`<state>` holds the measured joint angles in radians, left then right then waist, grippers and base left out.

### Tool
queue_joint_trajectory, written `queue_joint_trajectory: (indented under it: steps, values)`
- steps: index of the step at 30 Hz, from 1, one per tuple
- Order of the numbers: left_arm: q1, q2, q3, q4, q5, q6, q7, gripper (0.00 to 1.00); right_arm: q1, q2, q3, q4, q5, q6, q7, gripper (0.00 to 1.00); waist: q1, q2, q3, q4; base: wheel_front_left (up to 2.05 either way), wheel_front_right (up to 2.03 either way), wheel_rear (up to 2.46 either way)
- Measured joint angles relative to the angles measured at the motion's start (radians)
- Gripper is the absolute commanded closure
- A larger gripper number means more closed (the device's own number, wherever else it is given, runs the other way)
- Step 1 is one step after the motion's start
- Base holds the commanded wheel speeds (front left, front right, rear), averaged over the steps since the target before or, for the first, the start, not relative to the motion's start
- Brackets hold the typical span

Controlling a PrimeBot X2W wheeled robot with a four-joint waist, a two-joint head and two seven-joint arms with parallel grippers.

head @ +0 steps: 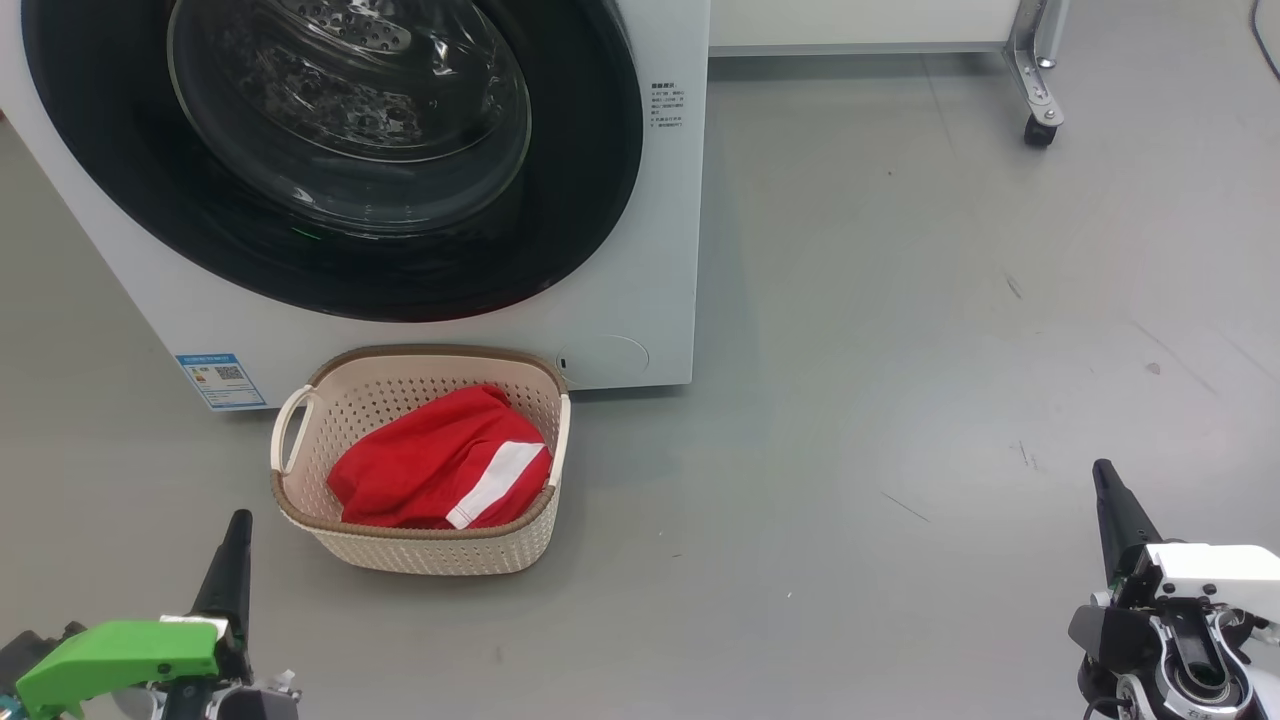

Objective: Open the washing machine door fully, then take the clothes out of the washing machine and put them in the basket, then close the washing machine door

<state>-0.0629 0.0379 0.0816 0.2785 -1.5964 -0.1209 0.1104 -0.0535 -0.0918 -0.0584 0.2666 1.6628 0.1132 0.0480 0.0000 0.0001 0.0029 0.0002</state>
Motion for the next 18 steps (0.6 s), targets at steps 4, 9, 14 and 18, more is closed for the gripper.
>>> queue_joint_trajectory:
  steps: [4,9,14,18]
  values:
    - [0.0,0.0,0.0,0.0,0.0,0.0,0.0,1.0,0.0,0.0,0.0,0.001,0.0,0.0,0.0,1.0,0.0,0.0,0.0,0.0,0.0,0.0,0.0]
    - [0.0,0.0,0.0,0.0,0.0,0.0,0.0,1.0,0.0,0.0,-0.001,0.002,0.0,0.0,0.001,1.0,0.0,0.0,0.0,0.0,0.0,0.0,0.0]
    - [0.0,0.0,0.001,-0.001,0.0,0.0,0.0,1.0,0.0,0.0,-0.001,0.004,0.0,0.0,0.001,1.0,0.0,0.0,0.0,0.0,0.0,0.0,0.0]
    - [0.0,0.0,0.001,-0.001,-0.003,0.0,0.0,1.0,0.0,0.001,-0.002,0.004,0.0,0.0,0.001,1.0,0.0,0.0,0.0,0.0,0.0,0.0,0.0]
